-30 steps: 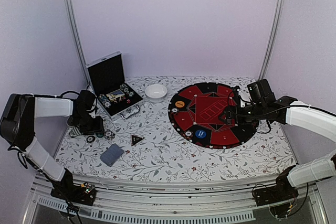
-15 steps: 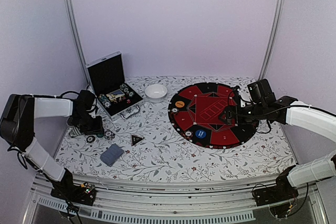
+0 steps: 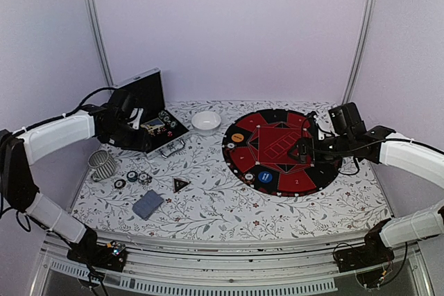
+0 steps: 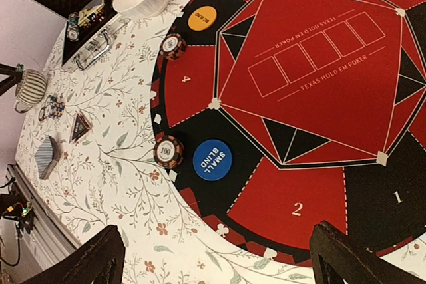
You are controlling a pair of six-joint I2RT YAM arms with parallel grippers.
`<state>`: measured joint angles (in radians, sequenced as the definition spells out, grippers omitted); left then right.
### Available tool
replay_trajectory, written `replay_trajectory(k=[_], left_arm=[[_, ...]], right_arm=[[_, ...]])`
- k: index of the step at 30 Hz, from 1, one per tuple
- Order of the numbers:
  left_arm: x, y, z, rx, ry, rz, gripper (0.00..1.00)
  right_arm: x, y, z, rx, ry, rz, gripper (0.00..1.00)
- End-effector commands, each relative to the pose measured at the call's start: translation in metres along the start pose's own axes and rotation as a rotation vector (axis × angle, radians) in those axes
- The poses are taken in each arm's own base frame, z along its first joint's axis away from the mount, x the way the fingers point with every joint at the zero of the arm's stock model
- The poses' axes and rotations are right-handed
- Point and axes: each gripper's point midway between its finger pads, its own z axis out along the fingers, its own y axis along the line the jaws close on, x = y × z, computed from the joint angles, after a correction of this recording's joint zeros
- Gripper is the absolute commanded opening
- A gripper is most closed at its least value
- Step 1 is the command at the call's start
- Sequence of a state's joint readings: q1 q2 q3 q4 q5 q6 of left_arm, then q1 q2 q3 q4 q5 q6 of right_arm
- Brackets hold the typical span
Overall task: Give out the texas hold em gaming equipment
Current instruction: Pick up the poker chip from the pile of poker chips, then pass from the left arm to the right
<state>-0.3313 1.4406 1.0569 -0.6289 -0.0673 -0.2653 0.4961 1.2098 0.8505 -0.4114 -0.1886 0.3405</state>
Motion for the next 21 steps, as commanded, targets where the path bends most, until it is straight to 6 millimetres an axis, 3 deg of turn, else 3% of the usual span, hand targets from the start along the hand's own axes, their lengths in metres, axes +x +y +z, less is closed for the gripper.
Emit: replay_trajectory(k=[1,4,10,13,17,21], left_arm=[[0.001,-0.092,-0.030,0.177,0.014,0.336,0.00],[0.010,-0.145,-0.050,0.302,0.027,0.485,0.00],[0.044,-0.230,-0.094,0.500,0.002,0.784,0.00],[0.058,-0.252,-0.110,0.574,-0.011,0.872,0.00],[0.073,-0.265,-0.117,0.626,-0.006,0.947,0.00],[0.079,-0.272,-0.118,0.640,-0.003,0.979,0.00]], right_arm=[[-0.030,0.033,-0.019,-0.143,-0.070,0.009,0.99],[-0.032,0.049,-0.018,-0.237,-0.065,0.049,0.96],[-0.023,0.101,-0.004,-0.542,-0.024,0.135,0.74],[-0.014,0.131,0.009,-0.601,0.036,0.125,0.69],[-0.004,0.177,0.015,-0.764,0.117,0.085,0.66],[0.004,0.203,0.020,-0.871,0.171,0.093,0.62]])
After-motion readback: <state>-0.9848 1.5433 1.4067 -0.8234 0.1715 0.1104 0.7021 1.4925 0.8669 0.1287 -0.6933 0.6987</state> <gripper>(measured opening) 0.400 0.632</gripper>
